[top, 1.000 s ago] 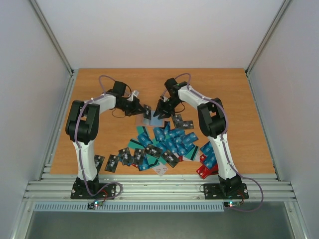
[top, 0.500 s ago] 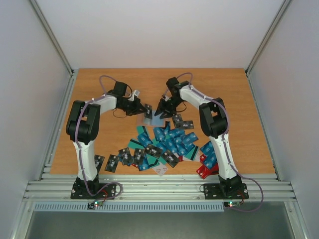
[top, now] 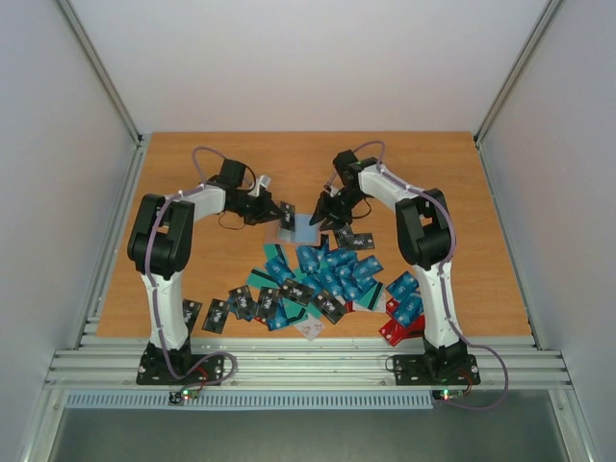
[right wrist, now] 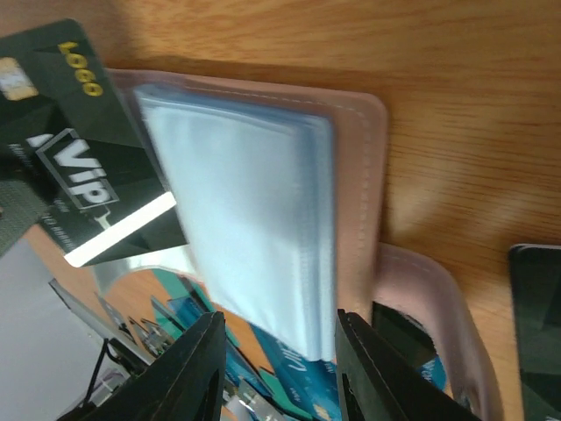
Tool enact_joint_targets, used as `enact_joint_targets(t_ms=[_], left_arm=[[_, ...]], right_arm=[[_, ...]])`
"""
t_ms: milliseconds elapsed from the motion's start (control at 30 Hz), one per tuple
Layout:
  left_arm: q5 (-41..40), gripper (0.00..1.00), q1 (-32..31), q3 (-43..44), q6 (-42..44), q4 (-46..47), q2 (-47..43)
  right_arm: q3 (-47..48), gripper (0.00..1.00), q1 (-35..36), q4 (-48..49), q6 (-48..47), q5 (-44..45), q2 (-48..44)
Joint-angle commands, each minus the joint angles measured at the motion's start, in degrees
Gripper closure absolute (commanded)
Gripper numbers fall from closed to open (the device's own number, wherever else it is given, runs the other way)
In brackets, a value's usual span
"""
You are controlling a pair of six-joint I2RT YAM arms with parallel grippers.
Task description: Put the credit cards into the card holder
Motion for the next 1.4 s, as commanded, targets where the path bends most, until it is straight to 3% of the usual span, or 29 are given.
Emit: enact_joint_targets(t_ms=[0,467,1000,1367], left_arm=[[1.0,1.00,-0.4,-0.9,0.7,2.4,0.4],[2.6,1.00,-1.0,-0.9,1.0,2.4,0.5],[3.1,1.00,-1.1,-4.5,-5.3,4.9,0.1],[-1.9,1.00,-1.1,-6.4,-13.0,2.1,-2.1]], right_arm=[[-2.3,0.65,-0.1,1.7,-0.3,1.2,-1.0],[-3.6,0.80,-0.1,1.3,-0.6,4.5,1.0],[-5.7,0.81,-0.1,3.5,0.2,3.3,1.0],[-6.5,0.81,0.0,5.0,1.2,2.4,0.7]])
